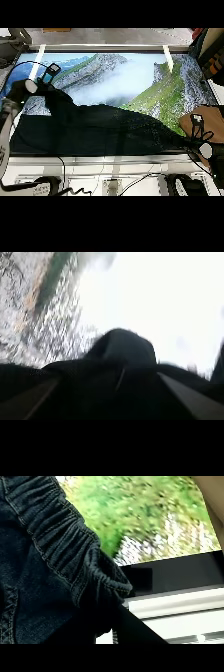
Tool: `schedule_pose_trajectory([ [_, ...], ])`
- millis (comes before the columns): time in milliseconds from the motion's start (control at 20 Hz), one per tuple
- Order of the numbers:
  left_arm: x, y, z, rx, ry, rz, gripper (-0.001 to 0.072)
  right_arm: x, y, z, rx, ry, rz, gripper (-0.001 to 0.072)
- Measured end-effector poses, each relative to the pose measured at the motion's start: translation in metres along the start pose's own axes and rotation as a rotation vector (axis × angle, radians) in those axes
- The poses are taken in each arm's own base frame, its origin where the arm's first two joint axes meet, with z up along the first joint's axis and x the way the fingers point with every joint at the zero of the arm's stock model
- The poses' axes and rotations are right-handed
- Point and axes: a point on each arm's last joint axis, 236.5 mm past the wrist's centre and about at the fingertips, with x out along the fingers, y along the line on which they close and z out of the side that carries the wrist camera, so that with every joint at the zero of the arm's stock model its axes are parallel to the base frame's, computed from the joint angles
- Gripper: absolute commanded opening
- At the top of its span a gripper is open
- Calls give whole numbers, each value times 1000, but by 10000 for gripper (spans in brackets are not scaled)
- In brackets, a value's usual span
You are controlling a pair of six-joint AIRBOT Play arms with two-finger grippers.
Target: Fold the clothes and pants, and hang the long-sleeved shirts on hangers.
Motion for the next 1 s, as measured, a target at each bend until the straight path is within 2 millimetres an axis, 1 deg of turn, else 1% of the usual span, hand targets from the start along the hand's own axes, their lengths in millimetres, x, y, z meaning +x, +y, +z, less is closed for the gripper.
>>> schedule_pose_trajectory([
  [50,9,5,5,-83,-34,16,713,0,0,1,0,-5,1,37],
  [150,17,20,10,-231,-85,49,702,0,1,3,1,-11,2,37],
  [250,16,40,9,-372,-120,84,702,0,1,3,1,-15,3,37],
  [300,14,52,4,-452,-130,101,702,0,1,4,2,-16,4,37],
  [450,4,90,-21,-721,-137,144,702,0,1,4,2,-17,4,37],
  [600,-5,117,-60,-942,-96,172,702,0,1,4,2,-18,5,37],
  [700,-9,125,-82,-1033,-57,176,692,0,2,4,3,-18,7,37],
  [750,-10,127,-93,-1066,-35,175,692,0,2,4,4,-19,8,37],
  [800,-10,126,-102,-1097,-9,171,676,0,2,4,4,-19,8,37],
  [900,-3,116,-122,-1134,68,143,452,0,2,5,4,-20,8,37],
  [1000,9,98,-140,-1161,162,100,440,0,2,5,4,-20,9,37],
])
